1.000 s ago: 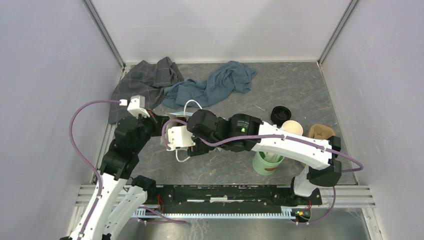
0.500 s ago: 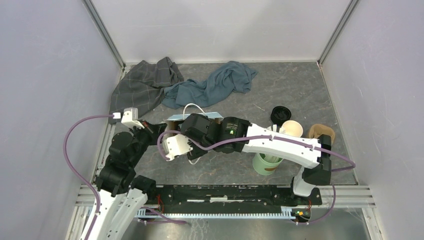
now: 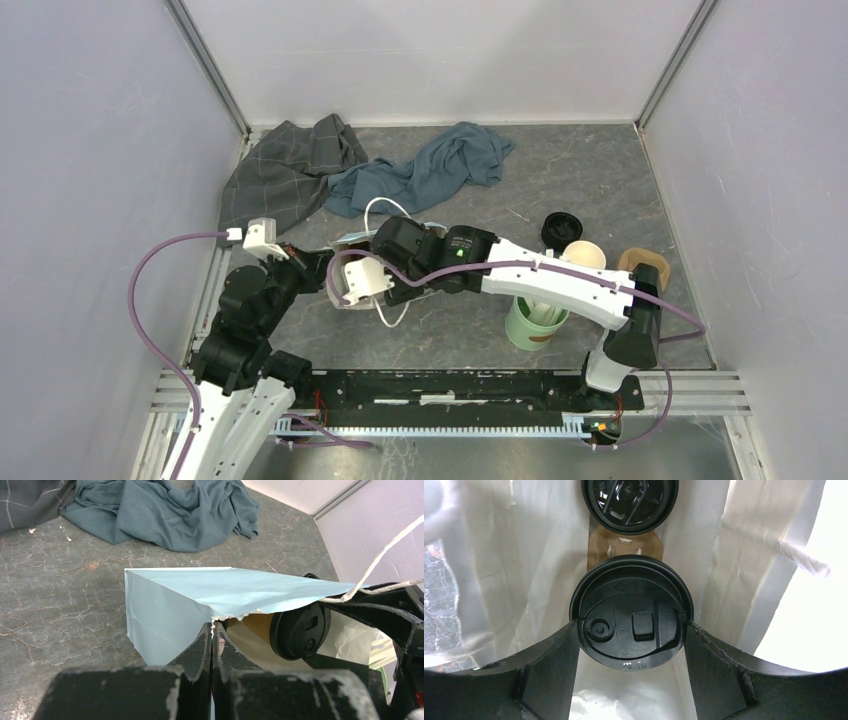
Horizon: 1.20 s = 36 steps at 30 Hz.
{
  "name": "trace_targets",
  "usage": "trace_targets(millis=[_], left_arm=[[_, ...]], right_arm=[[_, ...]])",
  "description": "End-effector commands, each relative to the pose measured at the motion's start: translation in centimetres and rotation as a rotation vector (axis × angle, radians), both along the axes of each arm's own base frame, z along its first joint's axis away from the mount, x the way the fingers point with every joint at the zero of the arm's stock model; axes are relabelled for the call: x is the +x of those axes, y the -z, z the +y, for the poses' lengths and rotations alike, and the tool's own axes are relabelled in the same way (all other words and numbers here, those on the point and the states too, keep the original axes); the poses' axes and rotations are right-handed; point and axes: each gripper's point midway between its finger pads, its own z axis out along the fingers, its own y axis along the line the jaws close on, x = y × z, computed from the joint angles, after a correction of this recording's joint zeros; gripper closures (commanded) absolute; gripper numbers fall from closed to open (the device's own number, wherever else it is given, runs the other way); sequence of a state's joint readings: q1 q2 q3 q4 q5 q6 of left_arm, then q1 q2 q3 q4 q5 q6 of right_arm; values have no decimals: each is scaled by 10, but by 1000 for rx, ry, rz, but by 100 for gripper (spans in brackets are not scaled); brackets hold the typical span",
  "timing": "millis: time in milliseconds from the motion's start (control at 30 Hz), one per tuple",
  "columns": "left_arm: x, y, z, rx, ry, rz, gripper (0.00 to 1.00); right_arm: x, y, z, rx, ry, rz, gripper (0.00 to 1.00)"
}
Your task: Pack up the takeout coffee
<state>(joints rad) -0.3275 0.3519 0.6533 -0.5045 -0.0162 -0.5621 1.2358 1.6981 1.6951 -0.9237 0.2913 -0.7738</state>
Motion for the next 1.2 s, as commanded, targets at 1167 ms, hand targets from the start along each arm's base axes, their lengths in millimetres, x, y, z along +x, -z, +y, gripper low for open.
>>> trace_targets(millis=[1167], left_arm=[[3,4,-9,37,53,72,98]], right_arm=[[44,6,9,69,-180,-34,100]])
